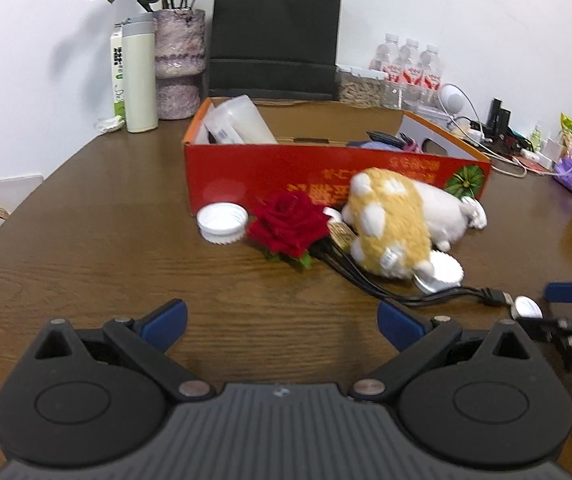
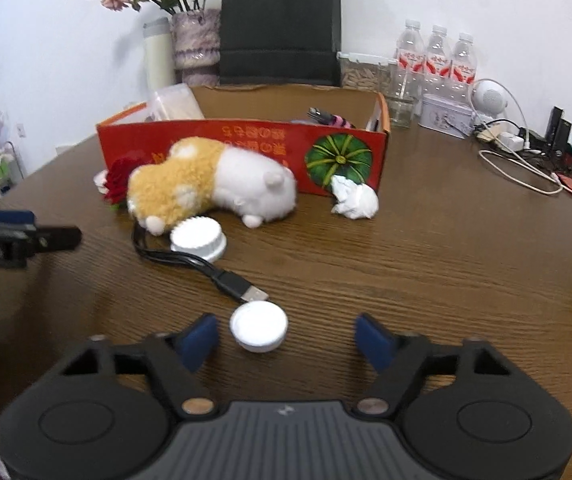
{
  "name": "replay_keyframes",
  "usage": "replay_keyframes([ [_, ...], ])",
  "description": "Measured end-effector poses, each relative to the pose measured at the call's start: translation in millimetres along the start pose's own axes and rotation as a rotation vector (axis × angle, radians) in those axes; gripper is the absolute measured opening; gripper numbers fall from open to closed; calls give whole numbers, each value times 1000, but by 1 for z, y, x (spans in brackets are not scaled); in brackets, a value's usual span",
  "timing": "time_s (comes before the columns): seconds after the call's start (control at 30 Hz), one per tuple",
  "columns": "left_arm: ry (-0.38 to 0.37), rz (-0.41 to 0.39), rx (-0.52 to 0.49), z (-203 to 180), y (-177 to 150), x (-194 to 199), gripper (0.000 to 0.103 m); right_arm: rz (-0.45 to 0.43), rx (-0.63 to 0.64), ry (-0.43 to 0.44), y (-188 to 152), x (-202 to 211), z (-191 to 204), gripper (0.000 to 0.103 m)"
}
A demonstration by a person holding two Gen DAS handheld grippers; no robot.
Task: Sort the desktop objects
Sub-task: 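Hold the white cap in the right tool while the left tool grasps the black cable by the rose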
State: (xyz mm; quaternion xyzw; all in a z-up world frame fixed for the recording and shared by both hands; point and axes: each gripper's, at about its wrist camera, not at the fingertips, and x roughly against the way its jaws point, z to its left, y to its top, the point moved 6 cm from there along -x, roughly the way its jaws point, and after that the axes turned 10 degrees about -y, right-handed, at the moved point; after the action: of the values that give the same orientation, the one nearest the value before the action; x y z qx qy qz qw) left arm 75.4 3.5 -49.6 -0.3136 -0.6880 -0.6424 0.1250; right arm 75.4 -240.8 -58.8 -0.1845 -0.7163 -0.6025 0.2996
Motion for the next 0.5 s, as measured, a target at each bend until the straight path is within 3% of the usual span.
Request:
replay_keyframes([
  [0.03, -2, 4, -5, -3, -1, -1, 103, -9, 7, 1, 0, 1, 1, 30],
  [0.07, -6, 9, -11, -7, -2, -2, 103, -12, 12, 10, 1, 3, 3, 27],
  [0.2, -23, 19, -44, -22, -2, -8, 103, -23, 34, 16, -3, 7, 5, 27],
  [0.5, -40, 38, -127, -58, 3, -34, 103, -52, -42, 7, 2, 5, -17, 27],
])
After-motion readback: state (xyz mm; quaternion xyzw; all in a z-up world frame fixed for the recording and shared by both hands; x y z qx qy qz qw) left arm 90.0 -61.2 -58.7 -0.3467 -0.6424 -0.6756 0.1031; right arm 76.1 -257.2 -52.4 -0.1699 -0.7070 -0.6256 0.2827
